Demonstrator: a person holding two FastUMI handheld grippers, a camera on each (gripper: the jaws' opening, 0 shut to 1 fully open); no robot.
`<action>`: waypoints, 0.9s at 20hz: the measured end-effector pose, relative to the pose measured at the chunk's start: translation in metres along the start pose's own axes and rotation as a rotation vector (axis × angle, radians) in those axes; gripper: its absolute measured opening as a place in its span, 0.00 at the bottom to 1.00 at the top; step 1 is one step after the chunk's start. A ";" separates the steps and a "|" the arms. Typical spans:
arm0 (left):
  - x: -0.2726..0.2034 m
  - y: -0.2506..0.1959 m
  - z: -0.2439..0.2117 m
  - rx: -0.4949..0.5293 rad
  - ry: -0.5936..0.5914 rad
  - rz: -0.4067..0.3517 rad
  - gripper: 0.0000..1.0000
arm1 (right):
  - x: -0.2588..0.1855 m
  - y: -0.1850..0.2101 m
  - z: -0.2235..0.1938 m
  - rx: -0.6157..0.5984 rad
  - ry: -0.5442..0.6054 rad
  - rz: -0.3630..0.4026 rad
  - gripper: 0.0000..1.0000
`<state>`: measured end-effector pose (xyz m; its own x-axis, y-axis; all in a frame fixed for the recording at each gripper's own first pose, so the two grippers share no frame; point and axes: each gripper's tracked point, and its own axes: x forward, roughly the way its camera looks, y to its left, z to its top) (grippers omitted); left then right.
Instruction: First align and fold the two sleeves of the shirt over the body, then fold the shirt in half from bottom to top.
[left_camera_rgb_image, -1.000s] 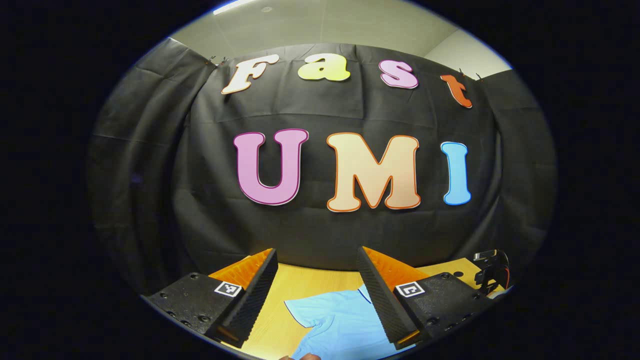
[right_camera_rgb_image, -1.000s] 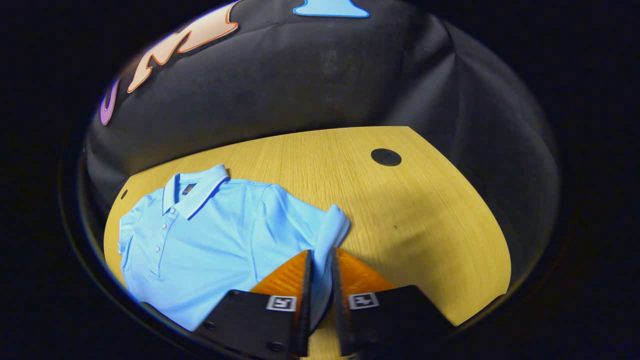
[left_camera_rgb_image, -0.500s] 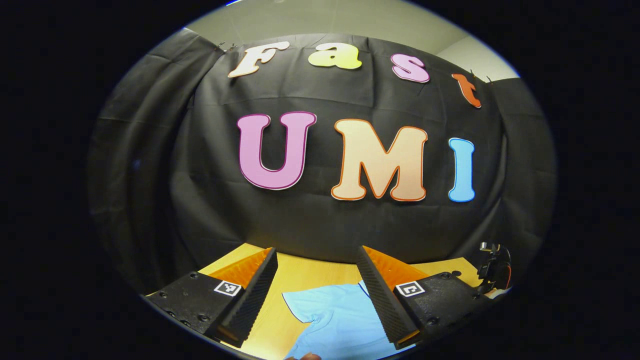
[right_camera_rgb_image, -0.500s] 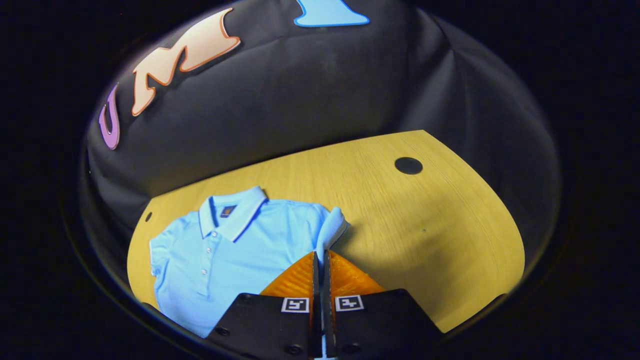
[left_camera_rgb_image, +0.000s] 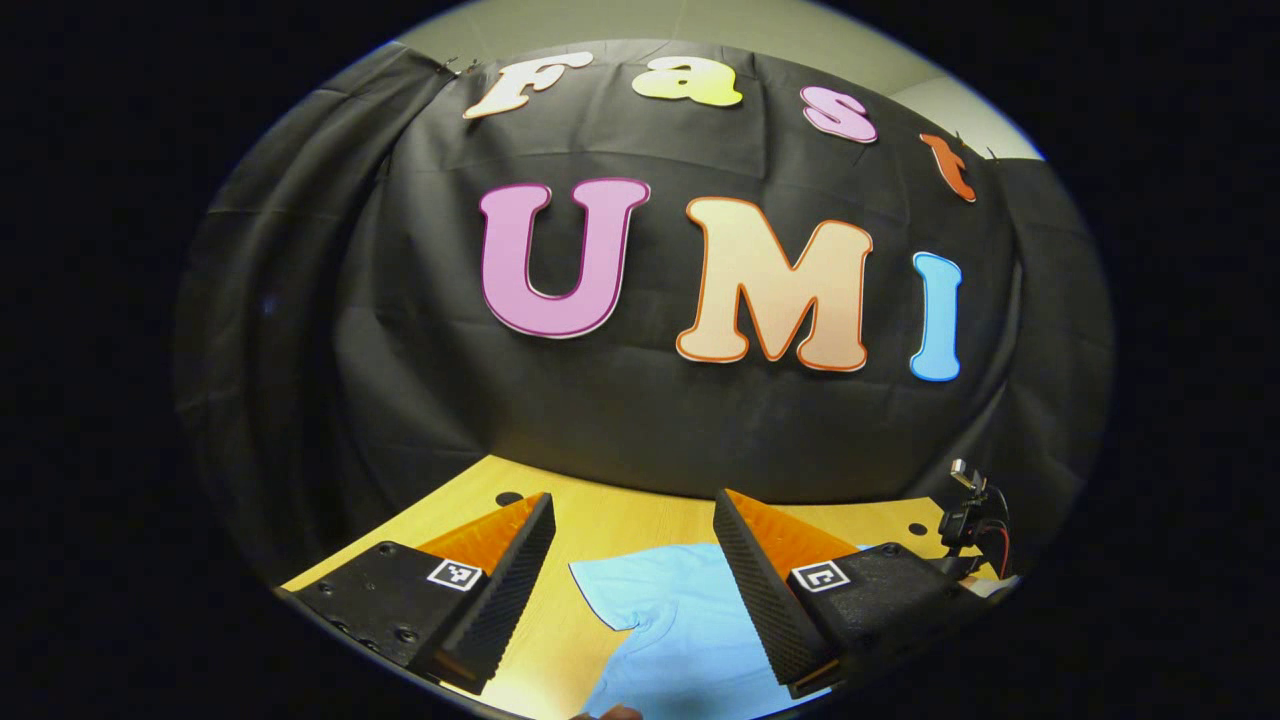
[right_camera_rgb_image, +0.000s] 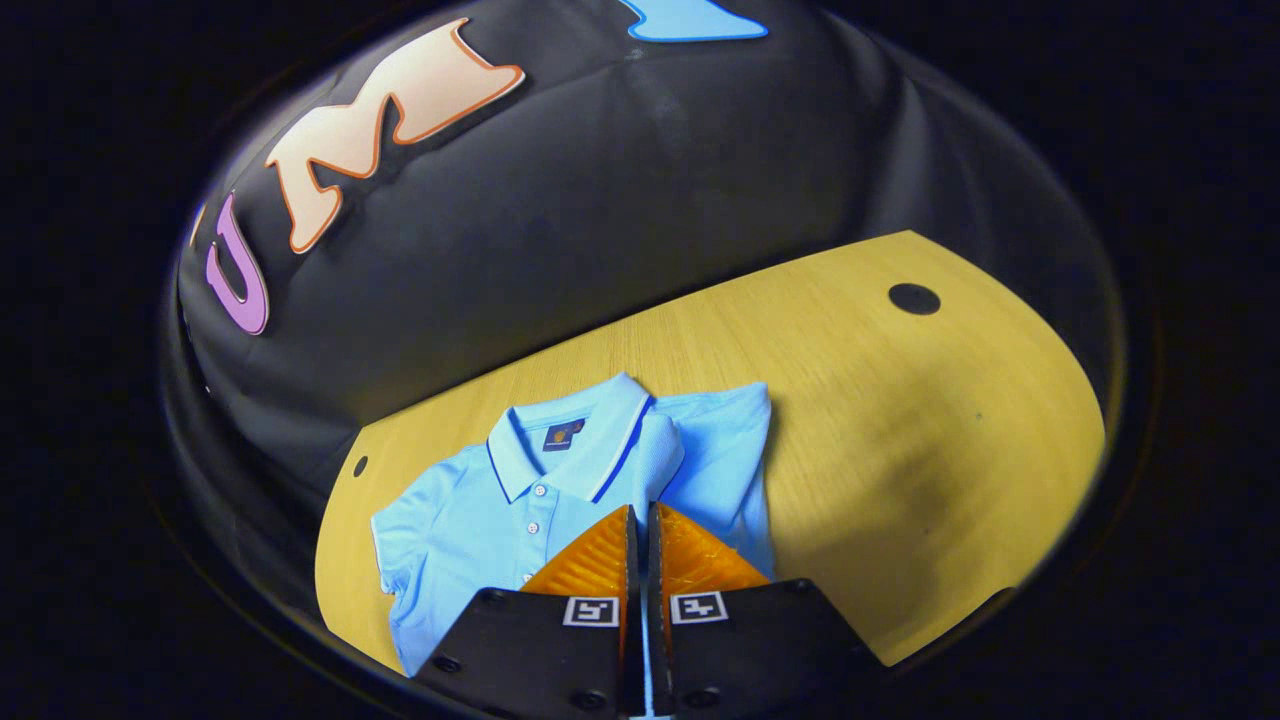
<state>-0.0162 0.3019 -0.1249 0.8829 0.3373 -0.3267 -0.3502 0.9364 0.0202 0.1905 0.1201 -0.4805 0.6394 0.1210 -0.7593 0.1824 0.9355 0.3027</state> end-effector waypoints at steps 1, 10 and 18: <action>0.004 0.004 -0.005 -0.013 0.012 0.001 0.96 | 0.003 0.004 -0.004 0.008 0.006 0.005 0.05; 0.060 0.029 -0.064 -0.047 0.152 -0.031 0.96 | -0.009 0.025 0.004 -0.026 -0.036 0.062 0.75; 0.115 0.041 -0.136 -0.002 0.262 -0.009 0.96 | -0.086 0.006 0.030 -0.292 -0.174 -0.004 0.97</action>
<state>0.0287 0.3656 -0.2901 0.7745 0.2925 -0.5608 -0.3440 0.9389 0.0146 0.1588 0.1051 -0.3958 0.7616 0.0822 -0.6429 -0.0203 0.9945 0.1030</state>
